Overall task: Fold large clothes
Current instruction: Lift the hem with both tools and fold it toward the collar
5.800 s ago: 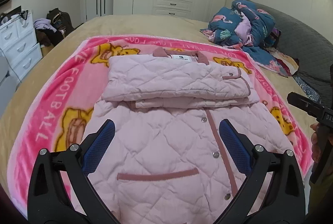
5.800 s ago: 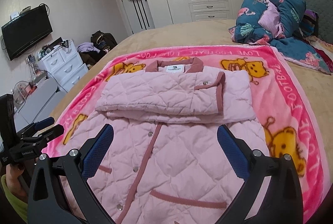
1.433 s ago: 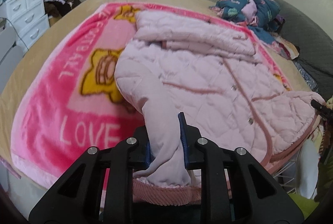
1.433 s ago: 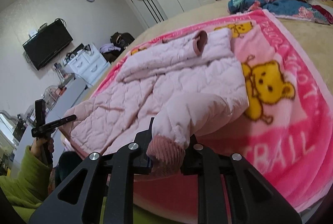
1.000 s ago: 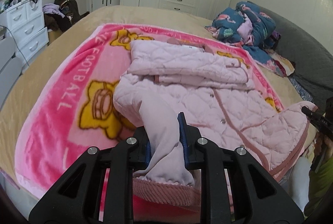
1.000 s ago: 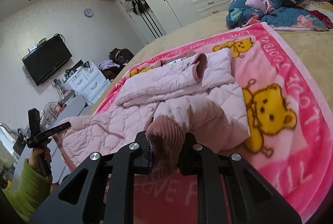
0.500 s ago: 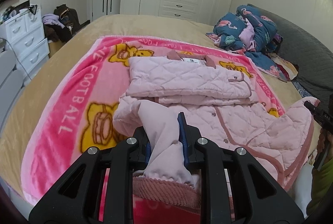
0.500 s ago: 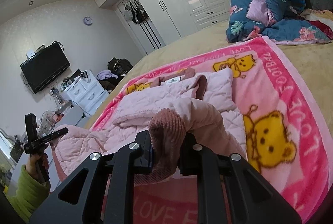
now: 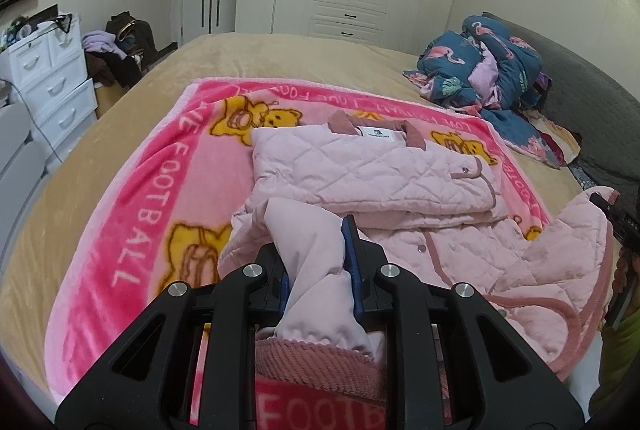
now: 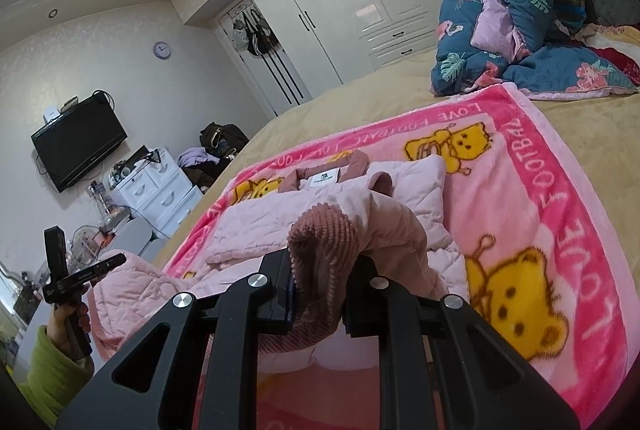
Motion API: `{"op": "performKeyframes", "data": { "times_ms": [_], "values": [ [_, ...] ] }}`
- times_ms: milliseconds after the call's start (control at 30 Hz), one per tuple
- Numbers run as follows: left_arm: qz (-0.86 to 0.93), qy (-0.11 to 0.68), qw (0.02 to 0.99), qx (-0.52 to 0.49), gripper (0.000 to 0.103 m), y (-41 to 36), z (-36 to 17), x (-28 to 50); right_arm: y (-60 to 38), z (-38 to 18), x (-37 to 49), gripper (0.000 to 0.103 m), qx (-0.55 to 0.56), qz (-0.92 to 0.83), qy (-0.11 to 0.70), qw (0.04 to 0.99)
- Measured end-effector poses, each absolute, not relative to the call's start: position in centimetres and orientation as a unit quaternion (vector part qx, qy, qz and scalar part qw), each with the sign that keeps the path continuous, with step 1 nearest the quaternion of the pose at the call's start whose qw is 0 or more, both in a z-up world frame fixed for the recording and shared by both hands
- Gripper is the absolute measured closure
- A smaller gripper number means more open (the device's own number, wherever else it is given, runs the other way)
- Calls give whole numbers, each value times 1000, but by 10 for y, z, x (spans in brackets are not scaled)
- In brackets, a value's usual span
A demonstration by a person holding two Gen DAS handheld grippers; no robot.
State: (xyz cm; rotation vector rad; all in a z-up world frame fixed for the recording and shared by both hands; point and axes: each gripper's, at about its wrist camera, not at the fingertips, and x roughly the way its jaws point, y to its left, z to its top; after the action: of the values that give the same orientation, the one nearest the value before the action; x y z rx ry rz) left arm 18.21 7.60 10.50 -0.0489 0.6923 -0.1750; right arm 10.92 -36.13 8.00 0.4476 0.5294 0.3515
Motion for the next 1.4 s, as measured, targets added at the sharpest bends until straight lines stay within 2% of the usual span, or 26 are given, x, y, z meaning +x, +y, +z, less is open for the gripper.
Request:
{"op": "performKeyframes", "data": {
  "times_ms": [433, 1000, 1400],
  "values": [
    [-72, 335, 938, -45, 86, 85, 104, 218, -367, 79, 143, 88, 231, 157, 259, 924],
    [-53, 324, 941, -77, 85, 97, 121, 285, -374, 109, 218, 88, 235, 134, 237, 933],
    [-24, 320, 944, -81, 83, 94, 103, 325, -381, 93, 272, 88, 224, 94, 258, 935]
  ]
}}
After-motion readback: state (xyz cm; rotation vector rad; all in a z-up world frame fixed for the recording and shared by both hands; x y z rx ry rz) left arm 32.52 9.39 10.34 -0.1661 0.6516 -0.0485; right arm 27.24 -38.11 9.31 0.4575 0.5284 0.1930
